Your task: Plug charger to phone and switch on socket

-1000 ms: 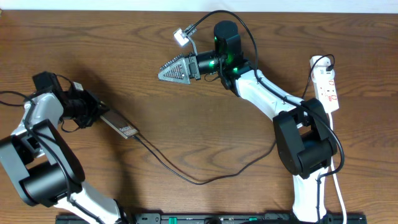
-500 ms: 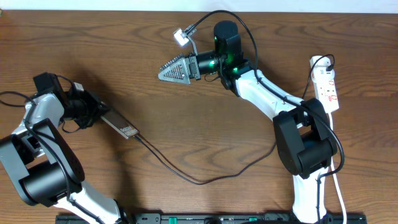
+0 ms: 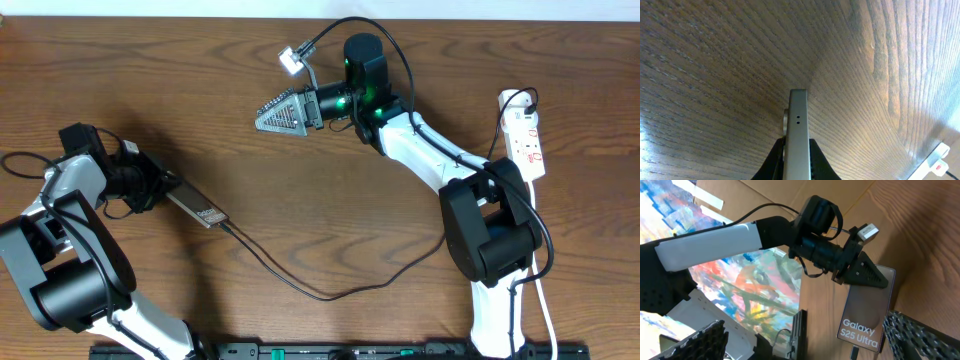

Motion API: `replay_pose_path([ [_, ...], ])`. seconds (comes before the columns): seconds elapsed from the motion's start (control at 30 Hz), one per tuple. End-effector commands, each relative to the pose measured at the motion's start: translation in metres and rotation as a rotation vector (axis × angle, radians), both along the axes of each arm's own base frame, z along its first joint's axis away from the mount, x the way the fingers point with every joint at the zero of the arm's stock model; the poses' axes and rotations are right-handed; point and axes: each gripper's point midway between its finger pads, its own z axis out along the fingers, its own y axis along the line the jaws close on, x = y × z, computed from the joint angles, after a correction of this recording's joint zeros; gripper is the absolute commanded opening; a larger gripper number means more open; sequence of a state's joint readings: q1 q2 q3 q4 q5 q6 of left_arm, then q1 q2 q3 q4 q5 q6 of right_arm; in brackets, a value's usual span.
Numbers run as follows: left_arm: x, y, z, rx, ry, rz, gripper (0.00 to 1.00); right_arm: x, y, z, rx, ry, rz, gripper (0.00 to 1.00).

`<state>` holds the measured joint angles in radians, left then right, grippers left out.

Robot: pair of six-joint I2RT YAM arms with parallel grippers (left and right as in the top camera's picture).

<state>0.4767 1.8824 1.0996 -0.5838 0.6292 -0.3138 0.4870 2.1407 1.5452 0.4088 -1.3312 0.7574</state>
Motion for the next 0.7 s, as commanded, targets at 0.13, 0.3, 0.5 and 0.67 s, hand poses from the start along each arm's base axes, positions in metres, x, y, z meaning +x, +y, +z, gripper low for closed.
replay_pose_path([
  [0.13, -0.013, -0.009, -0.009, -0.024, 0.025, -0.005, 0.07, 0.003, -0.004, 0.007, 0.013, -0.027, 0.005, 0.99],
  [0.3, -0.016, -0.01, -0.011, -0.027, 0.033, -0.005, 0.07, 0.003, -0.004, 0.007, 0.013, -0.027, 0.005, 0.99],
  [0.5, -0.016, -0.011, -0.011, -0.027, 0.033, -0.005, 0.07, 0.002, -0.004, 0.007, 0.014, -0.026, 0.009, 0.99],
  [0.67, -0.016, -0.011, -0.011, -0.028, 0.033, -0.005, 0.08, 0.002, -0.004, 0.007, 0.014, -0.026, 0.009, 0.99],
])
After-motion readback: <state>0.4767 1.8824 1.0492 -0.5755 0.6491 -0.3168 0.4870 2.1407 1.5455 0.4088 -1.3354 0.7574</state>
